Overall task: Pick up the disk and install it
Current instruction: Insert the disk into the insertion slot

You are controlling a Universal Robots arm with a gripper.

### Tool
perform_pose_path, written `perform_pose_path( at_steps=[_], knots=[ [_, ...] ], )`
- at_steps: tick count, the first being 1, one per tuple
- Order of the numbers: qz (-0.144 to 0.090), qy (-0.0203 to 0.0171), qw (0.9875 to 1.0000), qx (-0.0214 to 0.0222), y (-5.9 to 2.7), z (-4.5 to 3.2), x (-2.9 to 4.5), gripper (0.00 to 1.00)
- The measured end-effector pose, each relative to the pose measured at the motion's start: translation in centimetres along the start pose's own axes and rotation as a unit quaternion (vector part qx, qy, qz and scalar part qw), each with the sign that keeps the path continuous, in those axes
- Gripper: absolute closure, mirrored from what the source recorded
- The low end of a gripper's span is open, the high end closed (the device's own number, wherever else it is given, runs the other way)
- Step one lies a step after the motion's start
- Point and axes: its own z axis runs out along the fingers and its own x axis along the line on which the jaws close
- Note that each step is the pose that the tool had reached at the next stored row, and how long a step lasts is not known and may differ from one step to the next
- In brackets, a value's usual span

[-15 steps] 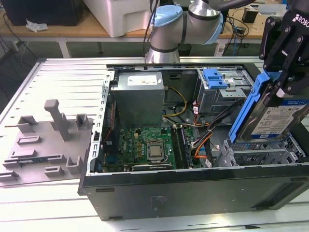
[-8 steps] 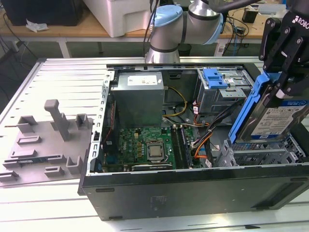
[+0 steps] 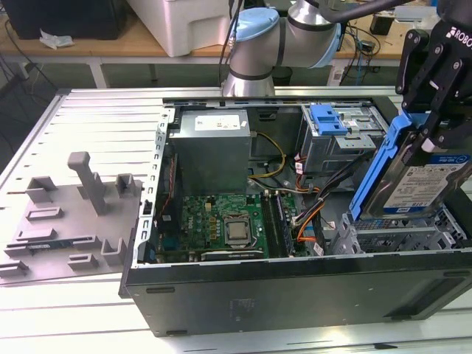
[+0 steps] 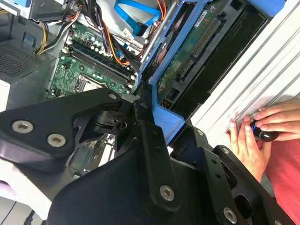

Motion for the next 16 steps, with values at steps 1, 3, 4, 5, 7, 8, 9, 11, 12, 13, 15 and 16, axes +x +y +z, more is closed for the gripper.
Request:
perform_pose_path(
  at_steps=[1,3,4,5,7,8,9,11,12,13,15,16],
  knots=[
    [0.0,0.0,1.0,0.0,0.0,0.02,0.01,0.63],
    [0.0,0.0001,1.0,0.0,0.0,0.05,0.04,0.63],
    [0.0,0.0,1.0,0.0,0.0,0.09,0.06,0.63],
    [0.0,0.0,1.0,0.0,0.0,0.1,0.08,0.63],
    [0.0,0.0,1.0,0.0,0.0,0.14,0.08,0.63],
    [0.0,0.0001,1.0,0.0,0.0,0.16,0.08,0.63],
    [0.0,0.0001,1.0,0.0,0.0,0.19,0.08,0.63],
    [0.0,0.0001,1.0,0.0,0.0,0.24,0.08,0.63],
    [0.0,0.0001,1.0,0.0,-0.01,0.26,0.08,0.63],
    [0.0,0.0001,1.0,0.0,-0.01,0.29,0.08,0.63],
    [0.0,0.0001,1.0,0.0,-0.01,0.35,0.09,0.63],
    [0.0,0.0001,1.0,0.0,-0.01,0.4,0.09,0.63]
  ],
)
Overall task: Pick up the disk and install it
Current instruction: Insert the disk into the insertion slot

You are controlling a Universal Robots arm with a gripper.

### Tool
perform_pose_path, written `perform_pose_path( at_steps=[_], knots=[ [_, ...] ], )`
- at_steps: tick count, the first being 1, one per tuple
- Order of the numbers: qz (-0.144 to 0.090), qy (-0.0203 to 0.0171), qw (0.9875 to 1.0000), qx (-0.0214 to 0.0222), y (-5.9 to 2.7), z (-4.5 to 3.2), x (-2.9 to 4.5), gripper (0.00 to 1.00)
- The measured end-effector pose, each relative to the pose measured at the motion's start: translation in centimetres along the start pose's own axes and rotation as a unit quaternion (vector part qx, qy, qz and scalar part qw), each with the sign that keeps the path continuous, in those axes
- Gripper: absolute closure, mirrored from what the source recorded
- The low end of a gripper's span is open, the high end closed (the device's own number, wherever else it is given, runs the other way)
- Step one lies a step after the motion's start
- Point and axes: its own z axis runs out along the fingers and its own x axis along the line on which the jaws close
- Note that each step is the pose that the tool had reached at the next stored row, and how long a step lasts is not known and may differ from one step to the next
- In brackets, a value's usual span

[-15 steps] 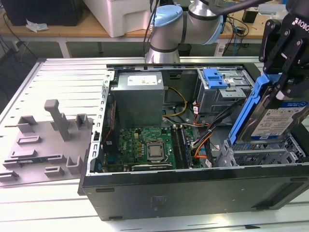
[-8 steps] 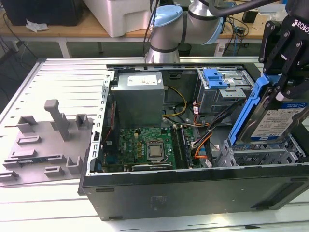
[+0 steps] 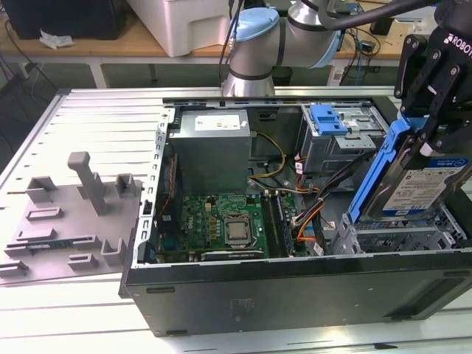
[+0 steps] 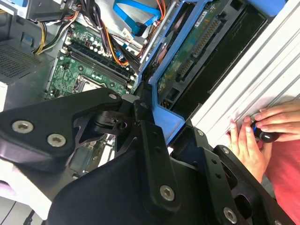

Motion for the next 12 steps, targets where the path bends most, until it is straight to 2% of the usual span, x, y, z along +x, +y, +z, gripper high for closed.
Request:
perform_pose_path(
  at_steps=[12],
  knots=[
    [0.0,0.0,1.0,0.0,-0.01,0.36,0.01,0.63]
  ],
)
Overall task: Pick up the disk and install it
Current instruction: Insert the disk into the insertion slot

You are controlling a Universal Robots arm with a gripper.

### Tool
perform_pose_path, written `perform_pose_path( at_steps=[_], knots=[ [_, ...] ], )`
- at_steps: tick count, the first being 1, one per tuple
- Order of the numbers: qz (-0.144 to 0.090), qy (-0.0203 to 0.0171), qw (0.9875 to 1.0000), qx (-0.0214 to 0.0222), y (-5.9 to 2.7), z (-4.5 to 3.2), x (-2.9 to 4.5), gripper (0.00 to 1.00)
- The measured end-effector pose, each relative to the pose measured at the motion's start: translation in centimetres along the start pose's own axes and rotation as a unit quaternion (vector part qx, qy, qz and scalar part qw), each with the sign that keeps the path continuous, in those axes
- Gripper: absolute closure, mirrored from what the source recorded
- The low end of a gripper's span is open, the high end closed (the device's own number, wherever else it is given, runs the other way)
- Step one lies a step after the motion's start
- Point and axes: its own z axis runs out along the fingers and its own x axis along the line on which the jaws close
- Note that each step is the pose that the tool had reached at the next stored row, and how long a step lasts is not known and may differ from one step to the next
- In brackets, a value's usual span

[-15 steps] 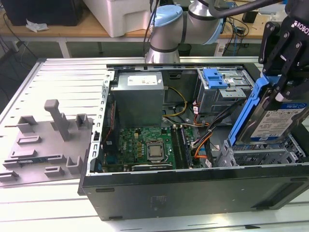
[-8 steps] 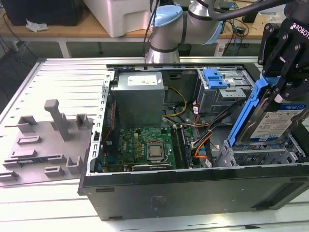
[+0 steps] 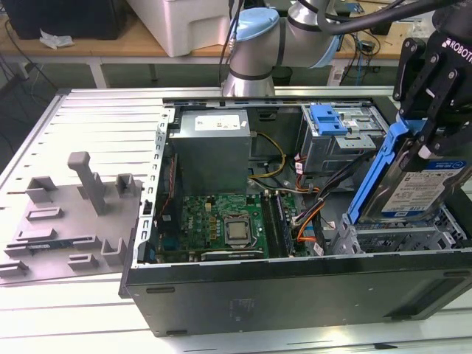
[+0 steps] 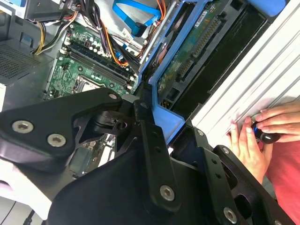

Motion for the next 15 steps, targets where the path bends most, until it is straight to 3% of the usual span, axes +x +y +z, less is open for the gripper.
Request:
perform_pose_path(
  at_steps=[5,15],
  knots=[
    [0.0,0.0,1.0,0.0,-0.01,0.43,0.01,0.63],
    [0.0,0.0,1.0,0.0,-0.01,0.51,0.01,0.63]
  ],
)
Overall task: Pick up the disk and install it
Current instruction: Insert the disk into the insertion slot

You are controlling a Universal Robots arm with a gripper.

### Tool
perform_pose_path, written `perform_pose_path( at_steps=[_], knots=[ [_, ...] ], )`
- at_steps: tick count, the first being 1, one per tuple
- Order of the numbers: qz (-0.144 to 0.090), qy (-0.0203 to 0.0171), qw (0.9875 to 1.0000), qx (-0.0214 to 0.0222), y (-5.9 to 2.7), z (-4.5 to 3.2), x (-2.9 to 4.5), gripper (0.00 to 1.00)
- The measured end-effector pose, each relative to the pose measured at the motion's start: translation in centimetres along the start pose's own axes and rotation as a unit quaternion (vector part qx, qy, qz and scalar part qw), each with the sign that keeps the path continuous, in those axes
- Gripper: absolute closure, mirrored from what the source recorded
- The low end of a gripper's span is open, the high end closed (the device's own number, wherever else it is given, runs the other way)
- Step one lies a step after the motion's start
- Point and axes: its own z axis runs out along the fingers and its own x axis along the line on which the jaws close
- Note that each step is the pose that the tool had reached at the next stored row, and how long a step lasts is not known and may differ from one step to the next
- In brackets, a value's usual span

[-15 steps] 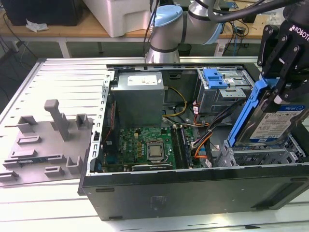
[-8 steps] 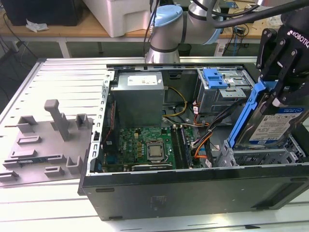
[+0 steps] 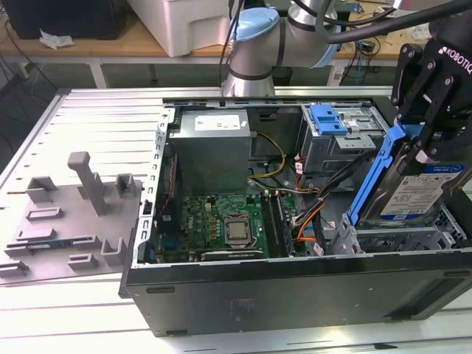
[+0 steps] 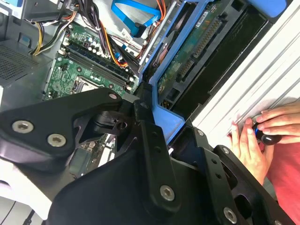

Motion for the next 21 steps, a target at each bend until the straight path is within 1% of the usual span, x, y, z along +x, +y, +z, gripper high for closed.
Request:
perform_pose_path(
  at_steps=[13,21],
  knots=[
    [0.0,0.0,1.0,0.0,-0.01,0.31,0.01,0.63],
    [0.0,0.0001,1.0,-0.0001,-0.01,0.64,0.01,0.63]
  ],
)
